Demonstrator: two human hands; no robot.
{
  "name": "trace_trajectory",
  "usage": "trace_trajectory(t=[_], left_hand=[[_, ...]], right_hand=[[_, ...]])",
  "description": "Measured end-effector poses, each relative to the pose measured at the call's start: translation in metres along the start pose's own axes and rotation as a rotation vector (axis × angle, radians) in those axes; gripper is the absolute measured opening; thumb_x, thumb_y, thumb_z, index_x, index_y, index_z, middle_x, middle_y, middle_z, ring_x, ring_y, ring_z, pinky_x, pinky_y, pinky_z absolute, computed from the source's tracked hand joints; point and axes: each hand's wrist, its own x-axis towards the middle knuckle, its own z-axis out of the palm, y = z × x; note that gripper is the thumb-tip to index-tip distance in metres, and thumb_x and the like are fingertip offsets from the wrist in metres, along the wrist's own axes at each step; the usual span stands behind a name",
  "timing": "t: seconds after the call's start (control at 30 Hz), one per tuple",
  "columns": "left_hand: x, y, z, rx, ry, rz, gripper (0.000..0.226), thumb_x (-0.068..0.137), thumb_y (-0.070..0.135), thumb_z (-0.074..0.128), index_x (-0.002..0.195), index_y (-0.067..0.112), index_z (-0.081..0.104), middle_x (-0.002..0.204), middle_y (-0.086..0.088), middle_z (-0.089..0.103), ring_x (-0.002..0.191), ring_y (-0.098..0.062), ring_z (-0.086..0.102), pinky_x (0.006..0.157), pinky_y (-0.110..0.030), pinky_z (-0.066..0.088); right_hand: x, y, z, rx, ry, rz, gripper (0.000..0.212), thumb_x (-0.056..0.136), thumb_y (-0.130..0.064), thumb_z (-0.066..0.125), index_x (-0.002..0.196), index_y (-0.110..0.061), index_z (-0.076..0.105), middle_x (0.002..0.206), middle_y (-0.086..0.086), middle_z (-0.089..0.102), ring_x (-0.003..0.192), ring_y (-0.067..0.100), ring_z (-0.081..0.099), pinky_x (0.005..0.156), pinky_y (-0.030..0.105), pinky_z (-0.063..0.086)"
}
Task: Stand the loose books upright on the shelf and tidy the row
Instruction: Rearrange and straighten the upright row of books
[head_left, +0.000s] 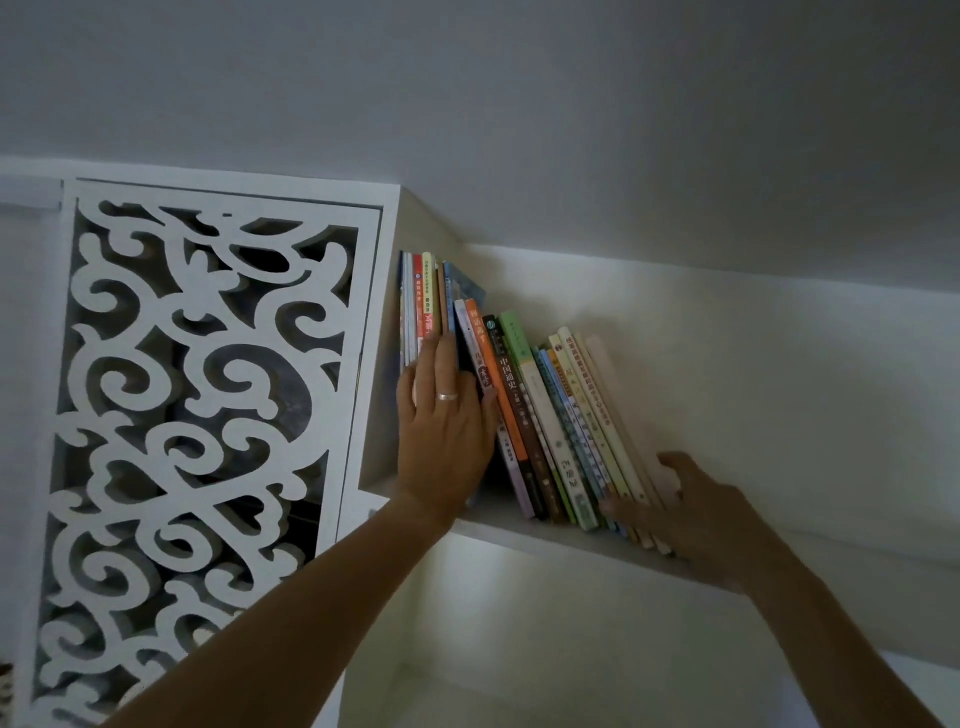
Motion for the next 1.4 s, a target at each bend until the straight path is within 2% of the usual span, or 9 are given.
trace_trajectory(t=[0.13,0.27,0.43,0.67,0.8,0.97,1.2,1.3,1.4], left_hand=[[-0.012,0.023,-0.007,-0.063,-0.156,-0.117,0.078,0.103,0.067,0.022,0.161,0.016,0.031,0.172,-0.016,0.006,0.160,-0.030,0.000,0.130,-0.048,0.005],[-0.007,0.033,-0.005,-0.116,-0.176,-0.188,0.082,0.098,0.075,0.026,0.160,0.023,0.034,0.172,-0.014,0.002,0.160,-0.029,-0.003,0.128,-0.050,0.003],[-0.006,0.023,-0.002,-0.186,-0.086,-0.152,0.072,0.099,0.067,0.038,0.155,0.023,0.046,0.172,-0.012,0.009,0.160,-0.029,0.002,0.128,-0.049,0.005],[0.009,-0.013,-0.003,-0.067,-0.078,0.041,0.080,0.104,0.063,0.033,0.164,0.012,0.020,0.172,-0.015,0.006,0.160,-0.032,0.001,0.127,-0.056,0.011],[0.006,-0.026,0.000,-0.021,-0.038,0.142,0.076,0.107,0.057,0.038,0.163,0.008,0.022,0.172,-0.015,0.006,0.160,-0.031,0.005,0.127,-0.058,0.015],[-0.013,-0.019,0.012,-0.057,0.091,0.028,0.077,0.102,0.051,0.055,0.160,0.009,0.026,0.168,-0.019,0.007,0.159,-0.037,0.007,0.127,-0.058,0.016],[-0.012,-0.020,0.001,-0.004,-0.039,0.120,0.059,0.111,0.038,0.032,0.163,0.012,0.023,0.172,-0.014,0.011,0.160,-0.031,0.009,0.129,-0.055,0.009],[-0.013,-0.008,-0.002,-0.085,-0.010,0.056,0.060,0.106,0.032,0.042,0.158,0.003,0.034,0.166,-0.021,0.025,0.155,-0.034,0.023,0.128,-0.052,0.017],[-0.014,0.014,-0.010,-0.179,0.023,0.197,0.051,0.099,0.028,0.056,0.144,0.005,0.049,0.144,-0.017,0.045,0.133,-0.030,0.044,0.116,-0.044,0.037]], right_hand=[[-0.005,0.025,-0.004,-0.052,-0.126,-0.056,0.113,0.059,-0.085,0.070,0.152,-0.041,0.023,0.141,-0.005,0.057,0.113,0.016,0.060,0.093,0.027,0.050],[0.007,0.016,0.004,-0.091,-0.020,-0.131,0.101,0.063,-0.080,0.073,0.146,-0.036,0.035,0.125,-0.007,0.066,0.094,0.011,0.065,0.080,0.022,0.053],[0.022,0.010,0.024,-0.085,0.047,-0.141,0.107,0.052,-0.095,0.057,0.142,-0.042,0.035,0.122,-0.012,0.068,0.107,0.020,0.067,0.104,0.048,0.046],[0.032,-0.023,0.067,0.150,-0.063,-0.218,0.115,0.059,-0.094,0.062,0.151,-0.042,0.017,0.143,-0.017,0.054,0.133,0.017,0.053,0.120,0.057,0.025],[0.032,-0.042,0.063,0.192,-0.176,-0.266,0.112,0.068,-0.073,0.075,0.152,-0.039,0.009,0.136,-0.018,0.051,0.124,0.009,0.055,0.104,0.024,0.044],[0.025,-0.035,0.069,0.294,-0.117,-0.304,0.096,0.071,-0.063,0.078,0.144,-0.046,0.019,0.133,-0.023,0.055,0.104,-0.012,0.056,0.077,-0.002,0.043],[0.024,-0.027,0.071,0.353,-0.050,-0.320,0.091,0.073,-0.051,0.085,0.149,-0.040,0.036,0.127,-0.026,0.060,0.111,-0.011,0.058,0.098,0.014,0.049],[0.027,-0.029,0.069,0.365,-0.020,-0.302,0.081,0.071,-0.041,0.089,0.140,-0.038,0.046,0.120,-0.019,0.066,0.111,0.001,0.064,0.090,0.016,0.052],[0.029,-0.031,0.067,0.406,-0.006,-0.254,0.081,0.067,-0.033,0.091,0.137,-0.037,0.050,0.117,-0.015,0.067,0.108,0.006,0.065,0.092,0.027,0.055]])
